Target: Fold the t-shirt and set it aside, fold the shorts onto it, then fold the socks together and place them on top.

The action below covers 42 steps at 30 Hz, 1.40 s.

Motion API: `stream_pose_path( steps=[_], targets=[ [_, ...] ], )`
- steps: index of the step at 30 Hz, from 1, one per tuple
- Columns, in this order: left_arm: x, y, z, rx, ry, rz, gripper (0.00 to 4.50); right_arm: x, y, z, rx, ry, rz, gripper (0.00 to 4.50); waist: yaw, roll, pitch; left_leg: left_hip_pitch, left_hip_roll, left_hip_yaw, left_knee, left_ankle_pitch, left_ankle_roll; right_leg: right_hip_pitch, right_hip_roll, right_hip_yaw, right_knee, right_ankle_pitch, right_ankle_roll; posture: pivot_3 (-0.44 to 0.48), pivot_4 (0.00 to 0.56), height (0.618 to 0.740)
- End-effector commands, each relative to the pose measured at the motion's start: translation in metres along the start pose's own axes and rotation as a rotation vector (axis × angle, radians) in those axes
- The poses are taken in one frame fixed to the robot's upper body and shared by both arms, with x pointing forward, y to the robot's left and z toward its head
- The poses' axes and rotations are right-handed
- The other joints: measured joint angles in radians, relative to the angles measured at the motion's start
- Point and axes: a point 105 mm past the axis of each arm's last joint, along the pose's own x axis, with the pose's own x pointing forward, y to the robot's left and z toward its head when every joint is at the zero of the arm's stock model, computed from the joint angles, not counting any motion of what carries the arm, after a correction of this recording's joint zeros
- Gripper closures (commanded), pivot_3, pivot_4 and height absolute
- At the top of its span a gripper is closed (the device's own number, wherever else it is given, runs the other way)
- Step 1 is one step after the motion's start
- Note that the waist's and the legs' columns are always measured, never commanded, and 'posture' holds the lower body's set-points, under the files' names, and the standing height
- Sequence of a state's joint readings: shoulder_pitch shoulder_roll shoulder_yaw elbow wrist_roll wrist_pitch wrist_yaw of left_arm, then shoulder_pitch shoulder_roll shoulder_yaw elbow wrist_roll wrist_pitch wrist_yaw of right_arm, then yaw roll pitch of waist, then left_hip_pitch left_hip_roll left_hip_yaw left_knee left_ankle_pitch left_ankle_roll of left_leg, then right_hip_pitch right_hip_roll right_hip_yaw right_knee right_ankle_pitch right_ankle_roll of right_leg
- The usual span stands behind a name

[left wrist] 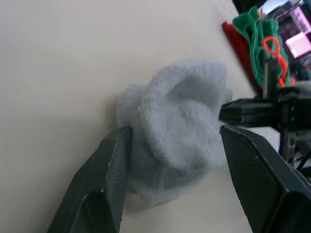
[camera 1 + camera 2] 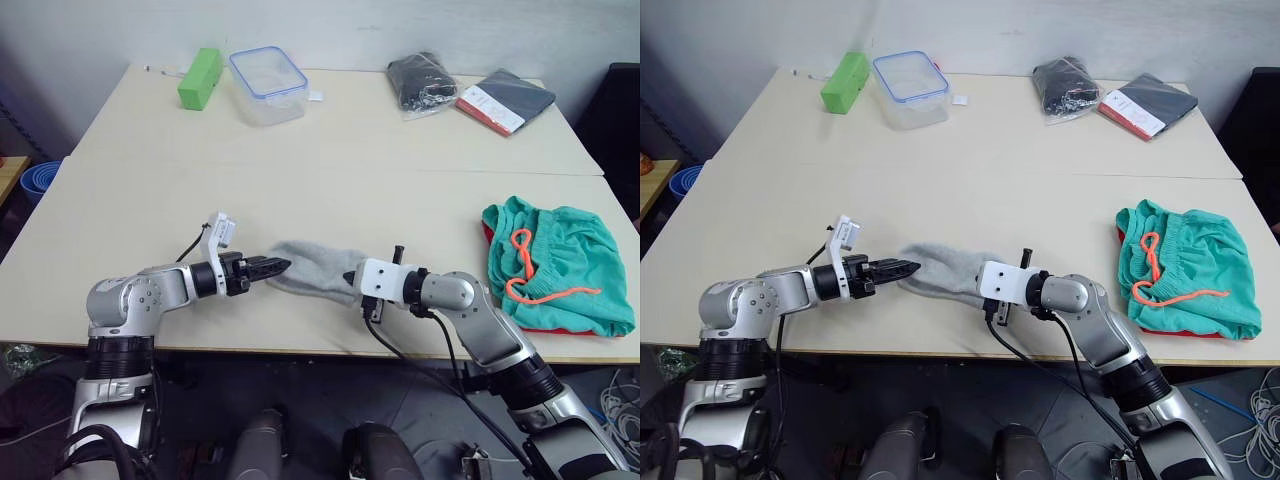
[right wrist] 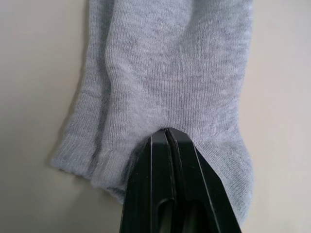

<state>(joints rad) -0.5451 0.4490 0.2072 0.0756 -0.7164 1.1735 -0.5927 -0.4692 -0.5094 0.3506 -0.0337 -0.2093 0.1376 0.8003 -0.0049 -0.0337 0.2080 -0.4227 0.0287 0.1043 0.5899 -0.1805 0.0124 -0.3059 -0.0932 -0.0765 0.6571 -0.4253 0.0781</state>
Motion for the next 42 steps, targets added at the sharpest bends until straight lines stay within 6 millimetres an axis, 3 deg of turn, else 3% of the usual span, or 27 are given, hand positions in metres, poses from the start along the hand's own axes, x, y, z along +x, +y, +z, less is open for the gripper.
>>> stream_pose_path(
  steps=[1,7,8,12,17,22,33,37,42],
  targets=[
    [-0.003,-0.017,0.018,0.002,-0.076,-0.056,2.39,-0.002,0.012,-0.022,0.036,0.089,0.035,4.50,0.000,0.000,0.000,0.000,0.000,0.000,0.000,0.000,0.000,0.000,0.000,0.000,0.000,0.000,0.000,0.000,0.150,0.740],
    [-0.005,-0.043,0.029,0.083,-0.077,-0.119,4.32,-0.001,0.012,-0.022,0.041,0.087,0.032,4.50,0.001,0.000,0.000,0.000,0.000,0.000,0.000,0.000,0.000,0.001,0.000,0.000,0.000,0.000,0.000,0.000,0.150,0.740],
    [-0.004,-0.050,0.032,0.105,-0.074,-0.140,4.46,-0.001,0.012,-0.022,0.042,0.087,0.032,4.50,0.001,0.000,0.000,0.000,0.000,0.000,0.000,0.000,0.000,0.001,0.000,0.000,0.000,0.000,0.000,0.000,0.150,0.740],
    [0.012,-0.072,0.035,0.152,-0.036,-0.206,4.46,0.002,0.013,-0.021,0.044,0.081,0.032,4.50,0.002,0.000,0.000,0.000,0.000,0.000,0.000,0.000,-0.001,0.001,0.000,0.000,0.000,0.000,0.000,0.000,0.150,0.740],
    [0.036,-0.084,0.017,0.197,0.080,-0.272,4.46,0.004,0.012,-0.020,0.045,0.076,0.029,4.50,0.001,0.000,0.000,0.000,0.000,0.000,0.000,0.000,-0.001,0.001,0.001,0.000,0.000,0.000,0.000,0.000,0.150,0.740],
    [0.061,-0.079,-0.003,0.272,0.176,-0.243,4.46,0.000,0.013,-0.022,0.048,0.083,0.022,4.50,0.001,0.000,0.000,0.000,0.000,0.000,0.000,0.000,-0.001,0.001,0.001,0.000,-0.001,0.000,0.000,0.000,0.150,0.740],
    [0.074,-0.080,-0.009,0.282,0.168,-0.274,4.46,-0.005,0.016,-0.026,0.065,0.102,0.009,4.50,0.004,0.000,0.000,0.000,0.000,0.000,0.000,0.000,-0.001,0.001,0.000,0.000,-0.002,0.000,0.000,0.000,0.150,0.740],
    [0.069,-0.079,-0.003,0.238,0.099,-0.316,3.53,-0.007,0.017,-0.027,0.065,0.106,0.011,4.50,0.004,0.000,0.000,0.000,0.000,0.000,0.000,0.000,-0.001,0.001,0.000,0.000,-0.002,0.000,0.000,0.000,0.150,0.740],
    [0.067,-0.069,0.010,0.097,-0.011,-0.305,1.96,-0.006,0.016,-0.026,0.061,0.105,0.013,4.50,0.004,0.000,0.000,0.000,0.000,-0.001,0.001,0.000,0.000,0.002,0.000,-0.001,-0.002,0.000,0.000,0.000,0.150,0.740]
  ],
)
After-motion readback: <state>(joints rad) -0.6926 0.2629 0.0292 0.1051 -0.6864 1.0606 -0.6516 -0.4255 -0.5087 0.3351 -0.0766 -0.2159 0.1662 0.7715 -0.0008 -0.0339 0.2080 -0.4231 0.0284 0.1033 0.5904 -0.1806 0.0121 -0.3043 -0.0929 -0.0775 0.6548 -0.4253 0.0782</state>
